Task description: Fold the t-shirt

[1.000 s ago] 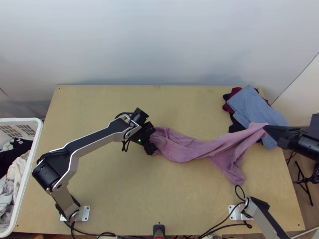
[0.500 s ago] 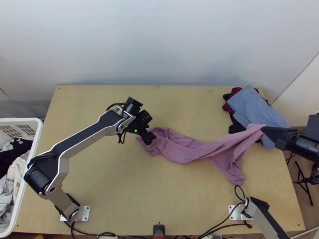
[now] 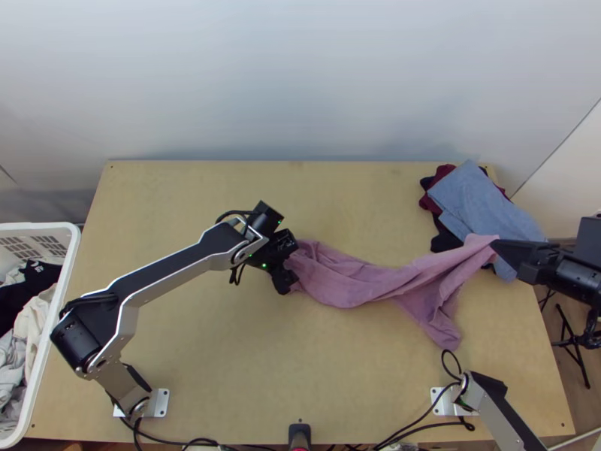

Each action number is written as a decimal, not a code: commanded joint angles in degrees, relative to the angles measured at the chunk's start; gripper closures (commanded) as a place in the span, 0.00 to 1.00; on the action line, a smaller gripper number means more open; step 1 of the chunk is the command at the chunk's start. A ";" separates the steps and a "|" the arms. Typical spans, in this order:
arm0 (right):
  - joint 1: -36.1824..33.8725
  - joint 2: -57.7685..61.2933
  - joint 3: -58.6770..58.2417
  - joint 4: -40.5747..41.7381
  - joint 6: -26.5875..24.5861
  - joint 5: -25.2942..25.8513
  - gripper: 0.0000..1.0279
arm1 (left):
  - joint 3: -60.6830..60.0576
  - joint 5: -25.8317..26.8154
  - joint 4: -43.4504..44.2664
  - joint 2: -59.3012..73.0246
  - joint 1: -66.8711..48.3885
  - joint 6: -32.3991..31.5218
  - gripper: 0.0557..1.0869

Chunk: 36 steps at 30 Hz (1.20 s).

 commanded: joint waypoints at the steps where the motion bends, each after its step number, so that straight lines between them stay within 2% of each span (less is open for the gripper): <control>1: 0.11 -0.04 0.18 0.10 0.11 0.15 0.97 | -1.07 -1.47 1.54 1.23 -0.11 2.37 0.27; 6: 0.11 -0.04 0.18 0.27 0.28 0.06 0.97 | -1.78 -2.96 3.13 1.85 0.16 3.16 0.28; 9: 0.11 -0.04 0.18 0.71 0.81 0.15 0.97 | -1.78 -3.31 4.18 2.11 0.42 3.08 0.42; 12: 0.11 -0.04 0.10 0.71 0.81 0.15 0.97 | -1.86 -3.31 4.53 2.46 0.42 3.08 0.48; 16: 0.11 -0.04 0.01 0.71 0.81 0.24 0.97 | -1.95 -3.31 5.41 2.46 0.86 2.81 0.69; 25: 0.20 -0.30 -0.61 0.71 0.99 0.24 0.97 | -2.83 -3.23 6.38 1.94 1.91 1.58 0.82; 32: 0.20 -0.48 -0.61 0.71 1.07 0.24 0.97 | -2.66 -3.23 6.82 1.06 2.26 0.97 0.86; 36: 0.20 -0.74 -0.70 0.71 1.07 0.32 0.97 | -0.46 -2.87 4.80 -2.55 3.49 -2.55 0.86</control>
